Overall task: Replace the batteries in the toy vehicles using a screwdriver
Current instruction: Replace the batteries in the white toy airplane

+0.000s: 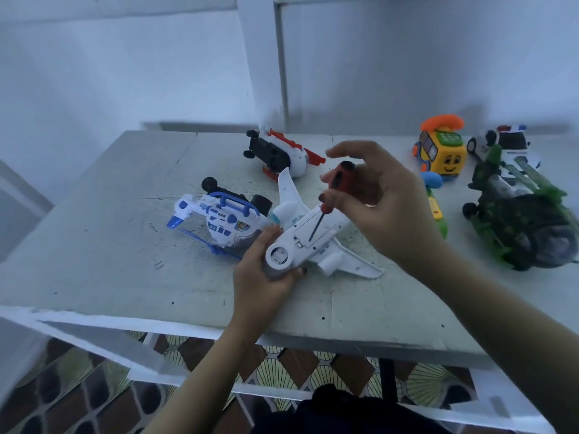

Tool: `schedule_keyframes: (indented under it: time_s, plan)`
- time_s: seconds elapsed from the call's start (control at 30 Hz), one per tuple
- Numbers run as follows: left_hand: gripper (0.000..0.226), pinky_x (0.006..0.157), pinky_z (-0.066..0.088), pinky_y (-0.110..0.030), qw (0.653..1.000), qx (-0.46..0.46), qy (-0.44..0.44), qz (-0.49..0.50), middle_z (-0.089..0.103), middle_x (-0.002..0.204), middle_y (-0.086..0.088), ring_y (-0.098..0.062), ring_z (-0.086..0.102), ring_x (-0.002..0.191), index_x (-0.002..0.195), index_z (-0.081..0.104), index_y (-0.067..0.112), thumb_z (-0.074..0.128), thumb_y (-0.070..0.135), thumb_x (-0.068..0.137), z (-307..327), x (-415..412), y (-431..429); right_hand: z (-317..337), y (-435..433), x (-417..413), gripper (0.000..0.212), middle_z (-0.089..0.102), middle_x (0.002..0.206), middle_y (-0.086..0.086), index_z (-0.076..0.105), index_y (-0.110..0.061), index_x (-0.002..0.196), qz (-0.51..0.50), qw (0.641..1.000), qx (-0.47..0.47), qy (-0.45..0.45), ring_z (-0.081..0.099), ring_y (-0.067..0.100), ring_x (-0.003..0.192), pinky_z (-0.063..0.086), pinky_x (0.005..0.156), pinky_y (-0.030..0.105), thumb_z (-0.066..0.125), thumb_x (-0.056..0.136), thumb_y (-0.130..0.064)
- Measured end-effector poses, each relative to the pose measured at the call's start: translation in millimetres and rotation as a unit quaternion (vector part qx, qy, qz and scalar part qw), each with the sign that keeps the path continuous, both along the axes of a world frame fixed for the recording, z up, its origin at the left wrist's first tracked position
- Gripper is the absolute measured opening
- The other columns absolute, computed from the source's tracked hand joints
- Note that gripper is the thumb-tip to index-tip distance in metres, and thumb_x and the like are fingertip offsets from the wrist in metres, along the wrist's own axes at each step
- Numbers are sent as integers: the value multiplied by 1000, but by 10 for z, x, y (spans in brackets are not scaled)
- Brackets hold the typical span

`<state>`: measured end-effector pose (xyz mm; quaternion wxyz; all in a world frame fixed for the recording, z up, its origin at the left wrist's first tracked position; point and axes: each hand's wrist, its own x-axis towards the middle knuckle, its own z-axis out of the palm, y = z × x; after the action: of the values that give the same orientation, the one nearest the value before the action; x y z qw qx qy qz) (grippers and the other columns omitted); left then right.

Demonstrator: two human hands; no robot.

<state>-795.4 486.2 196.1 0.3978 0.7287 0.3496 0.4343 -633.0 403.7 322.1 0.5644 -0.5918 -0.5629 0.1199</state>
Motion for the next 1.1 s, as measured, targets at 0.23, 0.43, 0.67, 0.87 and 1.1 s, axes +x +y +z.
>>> schedule_keyframes:
  time_s: [0.23, 0.43, 0.67, 0.87, 1.1]
  plan:
    - [71, 94, 48, -18, 1000, 7, 20, -1, 61, 115, 23, 3, 60, 109, 126, 61, 24, 82, 25, 58, 24, 23, -10, -82, 72, -82, 24, 66, 88, -1, 61, -11, 105, 13, 997, 27, -67, 68, 6, 82, 54, 77, 14, 70, 84, -2]
    - [72, 95, 52, -34, 1000, 8, 21, -4, 66, 120, 10, -4, 61, 112, 126, 62, 20, 79, 39, 59, 9, 15, 3, -89, 75, -73, 23, 67, 90, 2, 61, -8, 107, 17, 992, 40, -117, 66, 9, 89, 52, 79, 10, 68, 85, -3]
    - [70, 95, 50, -24, 1000, 9, 17, 0, 63, 116, 19, 1, 60, 110, 125, 59, 26, 82, 30, 58, 25, 15, -17, -94, 78, -70, 23, 67, 89, 5, 61, -6, 106, 16, 991, 45, -127, 65, 11, 86, 50, 79, 8, 68, 85, -1]
    - [69, 94, 50, -20, 1000, 19, 14, -3, 60, 115, 25, 7, 59, 108, 124, 58, 27, 82, 25, 59, 18, 16, -18, -121, 74, -68, 23, 67, 91, 4, 61, -7, 106, 14, 990, 46, -135, 64, 10, 88, 51, 79, 9, 68, 85, -1]
    - [62, 92, 49, -18, 1000, 15, 8, -14, 62, 114, 24, 7, 59, 107, 119, 60, 27, 76, 39, 60, 49, 17, -26, -148, 75, -81, 22, 65, 91, 4, 62, -3, 108, 20, 979, 61, -191, 62, 12, 84, 53, 82, 13, 66, 86, 1]
